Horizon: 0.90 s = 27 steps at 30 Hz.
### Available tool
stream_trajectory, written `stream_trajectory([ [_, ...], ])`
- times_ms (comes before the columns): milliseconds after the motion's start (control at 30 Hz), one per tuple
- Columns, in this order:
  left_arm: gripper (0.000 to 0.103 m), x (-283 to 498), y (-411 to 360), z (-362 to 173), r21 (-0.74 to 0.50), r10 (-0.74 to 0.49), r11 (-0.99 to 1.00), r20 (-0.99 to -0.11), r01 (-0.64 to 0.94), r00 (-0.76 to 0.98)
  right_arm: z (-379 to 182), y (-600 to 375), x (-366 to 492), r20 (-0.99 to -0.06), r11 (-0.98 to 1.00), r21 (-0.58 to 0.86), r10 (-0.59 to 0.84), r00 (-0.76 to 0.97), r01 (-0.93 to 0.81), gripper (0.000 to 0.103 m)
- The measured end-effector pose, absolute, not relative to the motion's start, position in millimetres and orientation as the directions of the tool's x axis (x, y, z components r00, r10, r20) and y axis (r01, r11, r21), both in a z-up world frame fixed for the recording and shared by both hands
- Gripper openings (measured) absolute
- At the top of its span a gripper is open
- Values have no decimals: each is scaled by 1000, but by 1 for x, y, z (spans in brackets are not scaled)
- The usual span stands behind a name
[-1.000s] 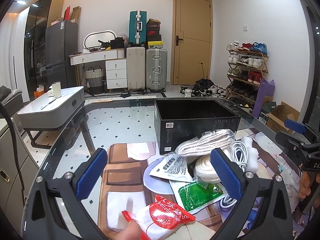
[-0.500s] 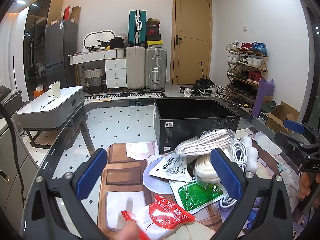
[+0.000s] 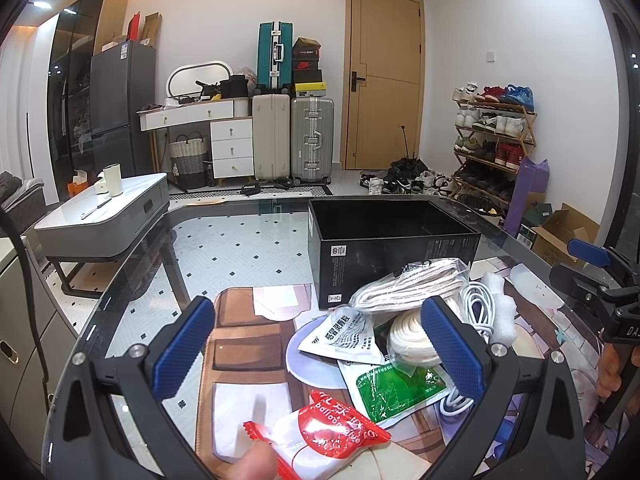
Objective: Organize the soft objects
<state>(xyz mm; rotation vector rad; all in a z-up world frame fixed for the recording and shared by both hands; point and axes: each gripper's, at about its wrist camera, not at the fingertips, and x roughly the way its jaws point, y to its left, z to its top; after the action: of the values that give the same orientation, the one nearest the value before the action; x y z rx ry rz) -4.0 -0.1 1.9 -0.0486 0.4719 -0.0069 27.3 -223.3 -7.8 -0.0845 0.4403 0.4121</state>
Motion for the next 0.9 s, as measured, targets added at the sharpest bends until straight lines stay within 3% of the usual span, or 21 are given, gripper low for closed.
stream_trajectory([
  [900,103,-10,-2,5,-45,-38,999,-459,20,887,-9,-222,34,-462,914,20,368,807,-406,103],
])
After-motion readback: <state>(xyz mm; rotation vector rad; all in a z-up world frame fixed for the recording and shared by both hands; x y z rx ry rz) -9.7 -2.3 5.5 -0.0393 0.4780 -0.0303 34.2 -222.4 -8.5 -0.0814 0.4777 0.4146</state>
